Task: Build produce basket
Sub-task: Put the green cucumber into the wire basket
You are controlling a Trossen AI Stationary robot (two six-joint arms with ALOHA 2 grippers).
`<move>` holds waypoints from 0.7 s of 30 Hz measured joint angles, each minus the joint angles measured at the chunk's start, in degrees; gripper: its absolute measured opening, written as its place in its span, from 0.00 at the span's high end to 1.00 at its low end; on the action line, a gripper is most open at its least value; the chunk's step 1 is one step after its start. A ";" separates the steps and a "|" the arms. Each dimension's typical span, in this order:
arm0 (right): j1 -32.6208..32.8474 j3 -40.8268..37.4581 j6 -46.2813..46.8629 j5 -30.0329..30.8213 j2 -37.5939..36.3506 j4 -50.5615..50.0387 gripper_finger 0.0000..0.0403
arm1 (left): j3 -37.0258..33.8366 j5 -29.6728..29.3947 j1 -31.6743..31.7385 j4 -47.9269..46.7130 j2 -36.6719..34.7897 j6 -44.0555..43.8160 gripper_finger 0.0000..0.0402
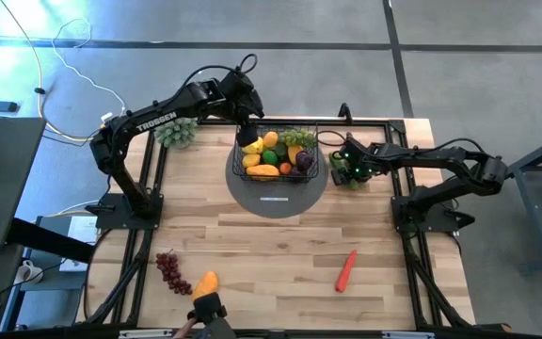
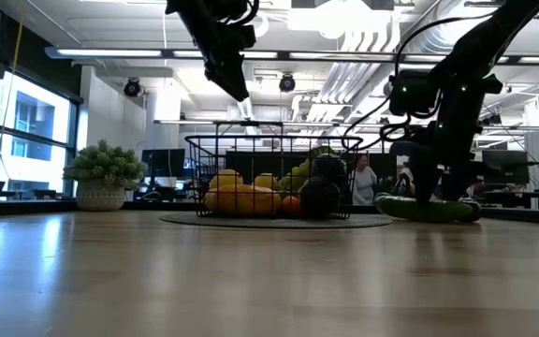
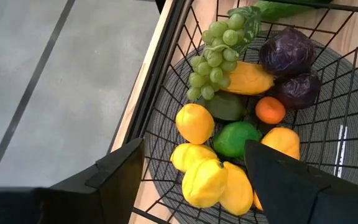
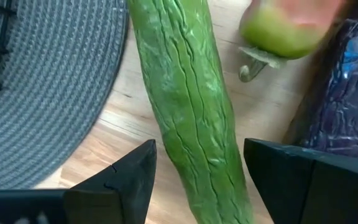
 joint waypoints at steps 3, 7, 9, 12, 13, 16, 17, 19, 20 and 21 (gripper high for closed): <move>0.00 0.00 1.23 0.00 0.00 0.33 0.51 | 0.00 0.00 0.00 0.01 0.01 0.38 0.34; 0.00 0.00 2.68 0.00 0.00 0.80 0.62 | 0.00 -0.02 0.00 0.01 0.01 1.91 0.34; 0.00 0.02 3.17 -0.35 -0.02 0.84 0.67 | 0.00 -0.02 0.00 0.01 0.01 1.92 0.34; -0.02 0.07 4.13 -0.67 -0.04 0.91 0.75 | 0.00 -0.02 0.00 0.01 0.01 1.92 0.34; -0.02 0.09 4.14 -0.66 -0.07 0.94 0.77 | 0.00 -0.02 0.00 0.01 0.01 1.94 0.34; -0.02 0.27 4.58 -0.78 -0.06 0.92 0.80 | 0.00 -0.02 0.00 0.01 0.01 1.97 0.34; -0.02 0.41 5.15 -1.02 0.00 0.97 0.81 | 0.00 -0.02 0.00 0.01 0.01 2.13 0.34; -0.02 0.86 5.58 -1.22 0.02 0.81 0.80 | 0.00 -0.02 0.00 -0.01 0.01 2.81 0.34; -0.01 1.19 5.59 -1.25 0.02 0.84 0.80 | 0.00 -0.02 0.00 -0.02 0.01 2.99 0.34; 0.00 1.61 5.73 -1.37 0.02 0.85 0.80 | 0.00 -0.02 0.00 -0.03 0.01 3.00 0.34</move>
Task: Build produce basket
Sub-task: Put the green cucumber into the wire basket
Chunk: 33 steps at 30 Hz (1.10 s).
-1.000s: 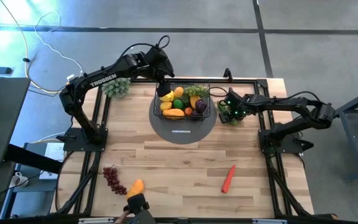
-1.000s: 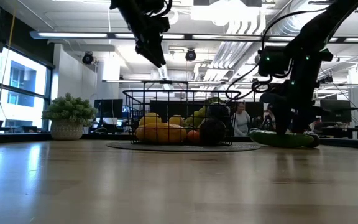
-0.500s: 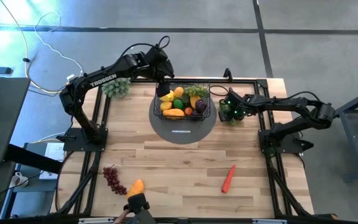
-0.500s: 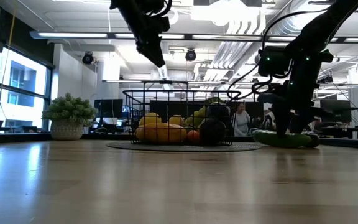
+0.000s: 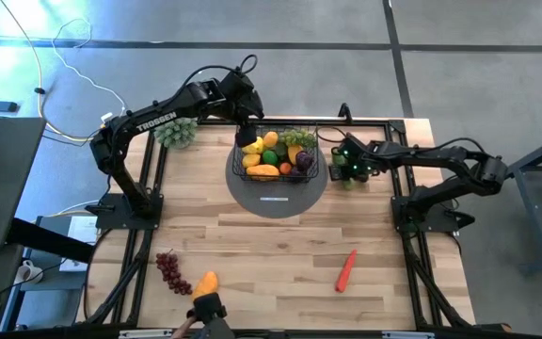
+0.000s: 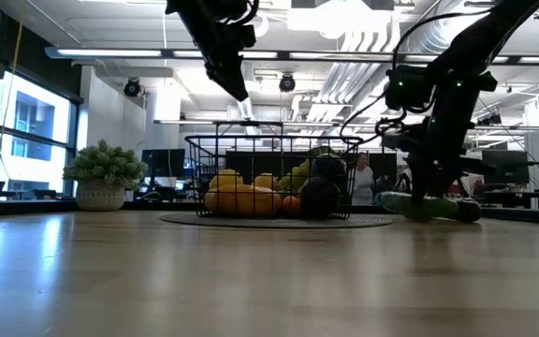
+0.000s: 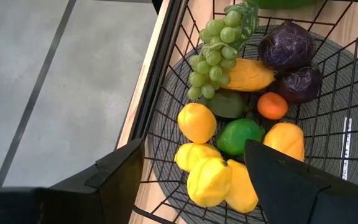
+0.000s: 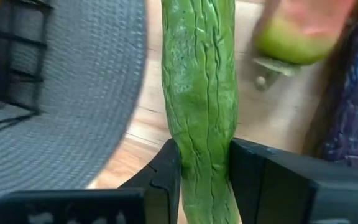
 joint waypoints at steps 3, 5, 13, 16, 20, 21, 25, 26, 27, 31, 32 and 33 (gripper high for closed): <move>0.12 1.25 1.37 -0.58 0.00 -0.68 0.80 | 0.00 0.00 0.00 -0.37 0.00 0.00 0.34; 0.52 2.00 1.49 -0.64 0.00 -0.95 0.81 | 0.00 0.00 0.00 -0.67 0.02 0.00 0.34; 2.90 4.95 4.88 0.08 -0.04 -0.86 0.81 | 0.00 -0.04 0.07 -1.79 0.02 0.60 0.34; 3.25 6.55 4.99 0.62 -0.04 -1.19 0.81 | 0.00 -0.24 0.07 -1.77 0.02 1.92 0.34; 3.26 9.36 6.02 2.60 -0.07 -3.62 0.80 | 0.00 -0.22 0.07 -1.79 0.02 1.95 0.34; 3.26 10.29 6.02 3.35 -0.07 -4.43 0.80 | 0.00 -0.22 0.08 -1.86 -0.01 1.95 0.34; 3.24 14.46 6.27 7.11 -0.09 -8.15 0.80 | -0.04 -0.90 0.09 -2.76 -1.08 1.95 0.34; 3.20 15.63 5.90 7.89 -0.09 -8.94 0.80 | -0.04 -1.04 0.09 -3.22 -1.50 1.92 0.34; 3.13 16.89 5.52 8.67 -0.09 -9.28 0.80 | -0.04 -1.28 0.09 -3.50 -1.93 1.71 0.34; 3.10 22.15 2.44 11.84 -0.09 -9.36 0.80 | -0.04 -1.34 0.09 -5.00 -3.62 1.12 0.34; 3.12 23.62 1.73 12.82 -0.09 -9.31 0.80 | -0.04 -1.37 0.09 -5.30 -4.08 0.59 0.34; 3.27 25.12 0.86 13.70 -0.09 -9.25 0.80 | -0.04 -1.38 0.09 -5.75 -4.56 0.00 0.34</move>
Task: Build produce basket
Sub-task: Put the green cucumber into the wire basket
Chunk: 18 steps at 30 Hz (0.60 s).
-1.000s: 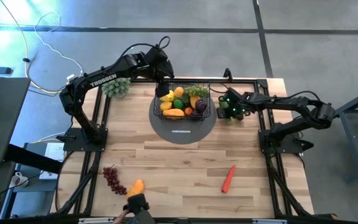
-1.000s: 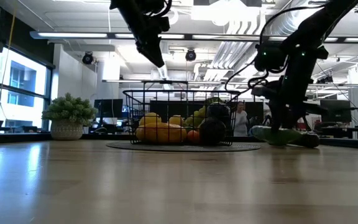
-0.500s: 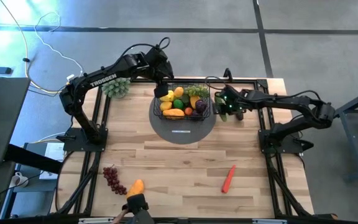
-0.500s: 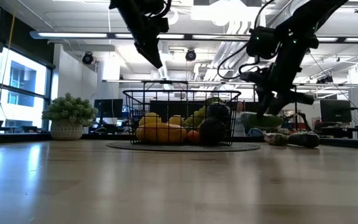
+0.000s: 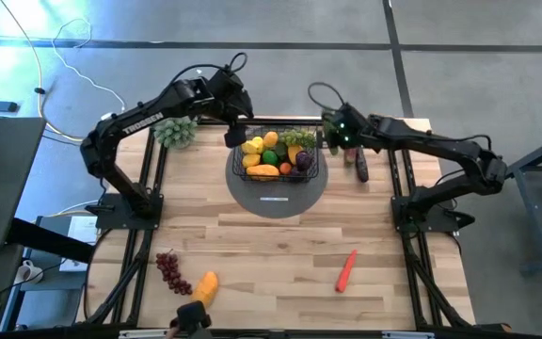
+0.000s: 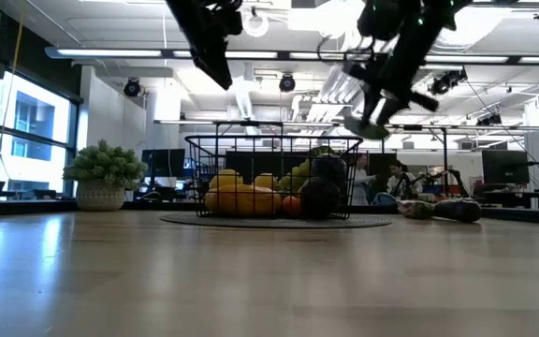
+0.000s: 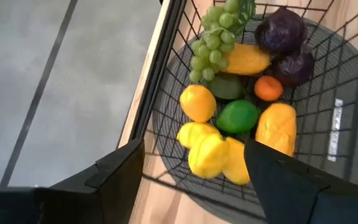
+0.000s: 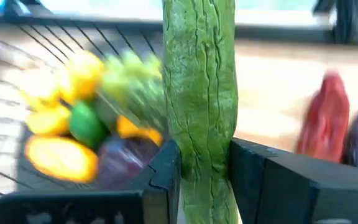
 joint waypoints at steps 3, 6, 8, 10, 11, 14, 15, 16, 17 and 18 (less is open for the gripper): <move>0.47 4.32 -2.92 2.81 0.00 0.28 0.80 | 0.00 -0.13 0.00 -2.09 -1.24 -1.04 0.34; 0.77 7.15 -6.42 4.73 -0.02 4.18 0.80 | 0.00 -0.13 0.00 -4.07 -2.31 -1.91 0.34; 0.80 7.50 -8.39 4.98 -0.02 9.11 0.80 | 0.00 -0.13 0.00 -5.31 -2.87 -2.94 0.34; 1.11 7.52 -9.33 4.91 0.23 14.03 0.80 | 0.00 0.05 0.09 -7.03 -3.28 -3.13 0.34; 1.49 7.57 -10.05 4.96 0.67 16.21 0.80 | 0.00 0.35 0.17 -7.99 -3.43 -3.09 0.34; 2.62 7.57 -13.07 4.68 2.64 21.15 0.79 | -0.30 3.58 0.22 -9.67 -3.90 -3.08 0.34; 3.00 7.57 -13.83 4.49 3.58 23.52 0.79 | -0.61 5.46 0.25 -9.72 -3.96 -3.09 0.34; 3.47 7.57 -14.64 4.36 4.63 25.61 0.79 | -1.16 7.59 0.45 -9.65 -4.10 -3.07 0.34; 3.94 7.57 -15.42 3.45 5.82 27.84 0.79 | -1.78 9.83 0.70 -9.66 -4.29 -3.06 0.34; 4.30 7.57 -16.32 2.35 7.12 30.26 0.79 | -2.47 12.14 0.88 -9.33 -4.51 -3.06 0.34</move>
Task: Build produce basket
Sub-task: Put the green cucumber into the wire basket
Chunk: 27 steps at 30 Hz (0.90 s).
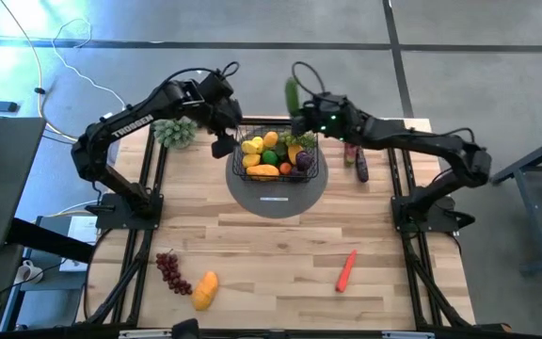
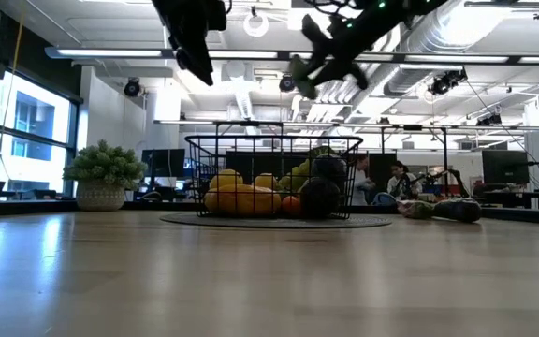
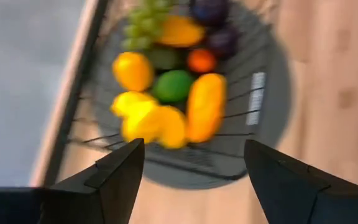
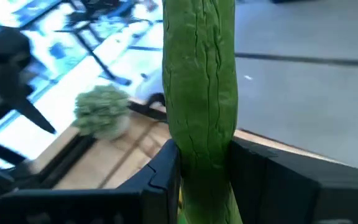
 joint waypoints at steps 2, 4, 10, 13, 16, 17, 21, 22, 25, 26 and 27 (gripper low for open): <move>0.83 0.00 -1.78 -2.66 2.56 3.96 0.79 | -1.64 4.21 0.10 0.70 -0.25 0.00 0.34; 1.46 0.00 -2.68 -4.44 4.90 6.37 0.79 | -3.21 6.38 0.10 0.74 -0.20 0.00 0.34; 2.58 -0.02 -1.65 -8.68 11.37 6.40 0.79 | -7.40 7.92 0.10 0.97 -0.20 0.00 0.34; 2.79 -0.04 -1.50 -11.31 14.34 6.41 0.79 | -9.56 7.90 0.13 1.04 -0.51 -0.02 0.34; 2.84 -0.09 -0.79 -13.96 16.65 6.43 0.79 | -11.08 7.95 0.21 0.97 -1.31 -0.13 0.34; 2.84 -0.09 -0.02 -14.94 17.33 6.56 0.79 | -11.57 7.94 0.21 0.98 -1.65 -0.29 0.34; 2.42 -0.11 2.54 -17.48 19.69 6.18 0.79 | -13.79 7.94 0.43 0.96 -3.29 -1.05 0.34; 2.38 -0.11 3.10 -17.46 19.96 6.10 0.79 | -14.31 7.92 0.43 0.92 -3.74 -1.48 0.34; 2.34 -0.11 3.32 -17.44 20.33 5.89 0.79 | -15.41 7.93 0.43 0.51 -4.99 -3.27 0.34; 2.35 -0.11 3.40 -17.45 20.34 5.57 0.79 | -15.79 7.94 0.43 0.48 -5.51 -3.91 0.34; 2.38 -0.11 3.44 -17.46 20.34 5.34 0.79 | -16.19 7.96 0.42 0.52 -6.04 -4.49 0.34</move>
